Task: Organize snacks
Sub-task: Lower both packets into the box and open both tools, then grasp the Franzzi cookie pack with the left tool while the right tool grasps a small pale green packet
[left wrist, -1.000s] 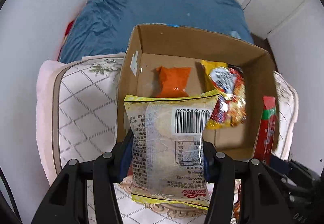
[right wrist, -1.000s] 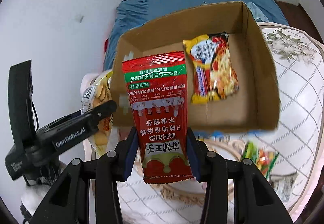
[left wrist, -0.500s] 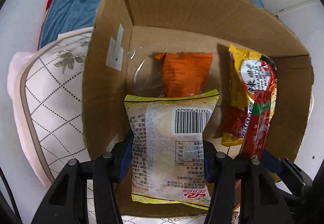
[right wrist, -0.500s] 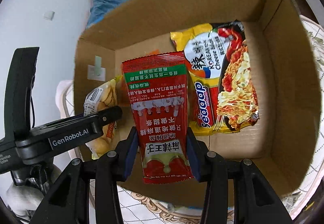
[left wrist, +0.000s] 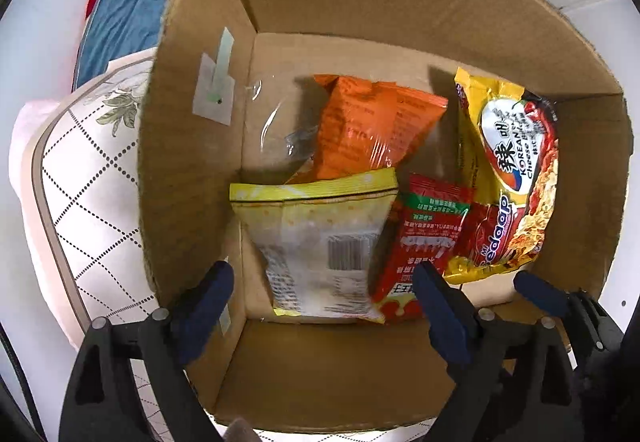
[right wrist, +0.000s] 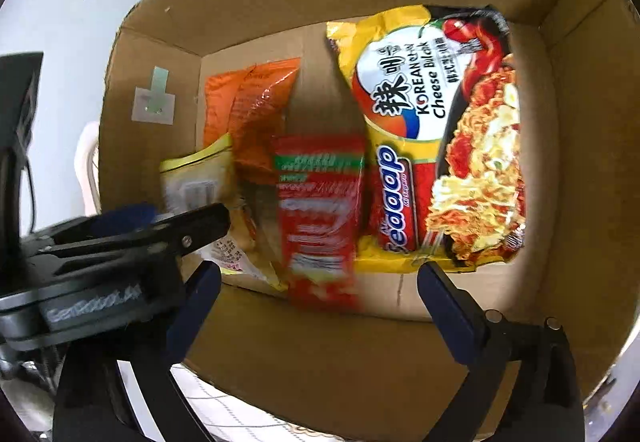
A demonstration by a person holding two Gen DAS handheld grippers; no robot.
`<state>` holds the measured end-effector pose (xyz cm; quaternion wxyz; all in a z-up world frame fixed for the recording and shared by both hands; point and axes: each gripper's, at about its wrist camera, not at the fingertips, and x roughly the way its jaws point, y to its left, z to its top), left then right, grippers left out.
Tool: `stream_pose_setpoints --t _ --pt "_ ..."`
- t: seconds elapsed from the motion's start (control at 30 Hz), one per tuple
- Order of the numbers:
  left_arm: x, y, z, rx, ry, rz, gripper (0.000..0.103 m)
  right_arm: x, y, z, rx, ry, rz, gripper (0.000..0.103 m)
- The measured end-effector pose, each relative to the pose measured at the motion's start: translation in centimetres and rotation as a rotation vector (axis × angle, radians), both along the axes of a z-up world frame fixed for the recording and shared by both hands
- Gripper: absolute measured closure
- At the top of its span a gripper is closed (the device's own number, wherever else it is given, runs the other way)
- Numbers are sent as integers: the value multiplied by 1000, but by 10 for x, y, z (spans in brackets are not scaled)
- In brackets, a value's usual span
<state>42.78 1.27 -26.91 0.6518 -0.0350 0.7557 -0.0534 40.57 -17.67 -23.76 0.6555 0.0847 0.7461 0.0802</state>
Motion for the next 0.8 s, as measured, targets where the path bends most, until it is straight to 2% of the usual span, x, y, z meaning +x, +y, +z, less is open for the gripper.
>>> stream_pose_setpoints --t 0.27,0.37,0.53,0.73,0.8 --pt "-11 -4 21 7 -54 -8 11 -9 -9 19 -74 -57 25 3" --pt "-15 -3 39 4 -114 -2 12 -16 -19 35 -90 -87 27 3" --pt "-39 -5 77 40 -237 -28 11 -39 -31 72 -115 -205 27 2" --pt "-77 7 113 27 -366 14 11 -74 -40 113 -77 -311 -6 2" --pt "-92 11 125 21 -406 33 11 -87 -40 116 -56 -324 -19 2"
